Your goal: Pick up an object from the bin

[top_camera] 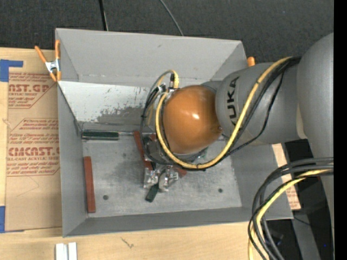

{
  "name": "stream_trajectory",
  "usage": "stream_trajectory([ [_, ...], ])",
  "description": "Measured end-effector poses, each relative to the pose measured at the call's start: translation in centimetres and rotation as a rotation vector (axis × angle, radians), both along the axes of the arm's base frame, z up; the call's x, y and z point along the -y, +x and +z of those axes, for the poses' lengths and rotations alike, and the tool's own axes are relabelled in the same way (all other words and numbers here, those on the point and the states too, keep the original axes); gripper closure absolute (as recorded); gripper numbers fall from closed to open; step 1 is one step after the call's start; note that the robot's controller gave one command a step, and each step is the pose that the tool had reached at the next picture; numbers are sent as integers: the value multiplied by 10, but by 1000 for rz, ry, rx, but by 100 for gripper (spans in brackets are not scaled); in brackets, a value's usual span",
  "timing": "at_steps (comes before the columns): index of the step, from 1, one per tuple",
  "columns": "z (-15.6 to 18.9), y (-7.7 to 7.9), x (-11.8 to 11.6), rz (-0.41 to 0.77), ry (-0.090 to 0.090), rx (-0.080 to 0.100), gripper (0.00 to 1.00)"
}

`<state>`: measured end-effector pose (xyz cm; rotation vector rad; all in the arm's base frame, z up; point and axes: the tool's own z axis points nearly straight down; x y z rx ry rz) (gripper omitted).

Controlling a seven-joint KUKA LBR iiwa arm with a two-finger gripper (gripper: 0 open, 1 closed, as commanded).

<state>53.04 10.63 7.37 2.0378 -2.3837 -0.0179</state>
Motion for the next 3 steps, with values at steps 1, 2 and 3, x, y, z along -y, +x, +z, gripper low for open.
stream_trajectory([
  [1, 3, -1, 0, 0, 0, 0, 100],
  [2, 13, -3, 1, 1, -3, -2, 100],
  [3, 34, -2, 1, -1, -3, 4, 100],
])
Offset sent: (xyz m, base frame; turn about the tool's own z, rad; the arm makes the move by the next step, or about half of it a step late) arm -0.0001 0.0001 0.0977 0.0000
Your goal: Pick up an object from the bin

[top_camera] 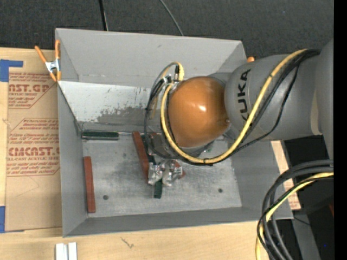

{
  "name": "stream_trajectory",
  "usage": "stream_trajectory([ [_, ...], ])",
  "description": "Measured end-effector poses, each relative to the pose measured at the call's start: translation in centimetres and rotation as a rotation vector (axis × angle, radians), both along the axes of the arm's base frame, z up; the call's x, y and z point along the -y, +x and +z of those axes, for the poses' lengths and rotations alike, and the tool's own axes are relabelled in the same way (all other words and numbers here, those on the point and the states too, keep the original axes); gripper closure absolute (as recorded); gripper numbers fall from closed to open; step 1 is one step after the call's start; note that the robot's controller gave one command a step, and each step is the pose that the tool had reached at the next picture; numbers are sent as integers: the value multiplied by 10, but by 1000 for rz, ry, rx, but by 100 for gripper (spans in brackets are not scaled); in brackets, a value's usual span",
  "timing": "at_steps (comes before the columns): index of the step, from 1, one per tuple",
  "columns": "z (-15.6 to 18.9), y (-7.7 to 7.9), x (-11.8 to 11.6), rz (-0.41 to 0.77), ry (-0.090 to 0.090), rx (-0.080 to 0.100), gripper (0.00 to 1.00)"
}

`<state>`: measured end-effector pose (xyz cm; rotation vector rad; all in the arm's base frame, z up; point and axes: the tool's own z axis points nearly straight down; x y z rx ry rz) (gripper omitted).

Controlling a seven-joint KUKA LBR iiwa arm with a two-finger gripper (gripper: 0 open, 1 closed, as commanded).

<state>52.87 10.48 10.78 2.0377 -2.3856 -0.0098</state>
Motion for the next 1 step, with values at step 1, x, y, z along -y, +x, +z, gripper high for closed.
stream_trajectory([
  [1, 16, 1, -1, 0, 1, 8, 100],
])
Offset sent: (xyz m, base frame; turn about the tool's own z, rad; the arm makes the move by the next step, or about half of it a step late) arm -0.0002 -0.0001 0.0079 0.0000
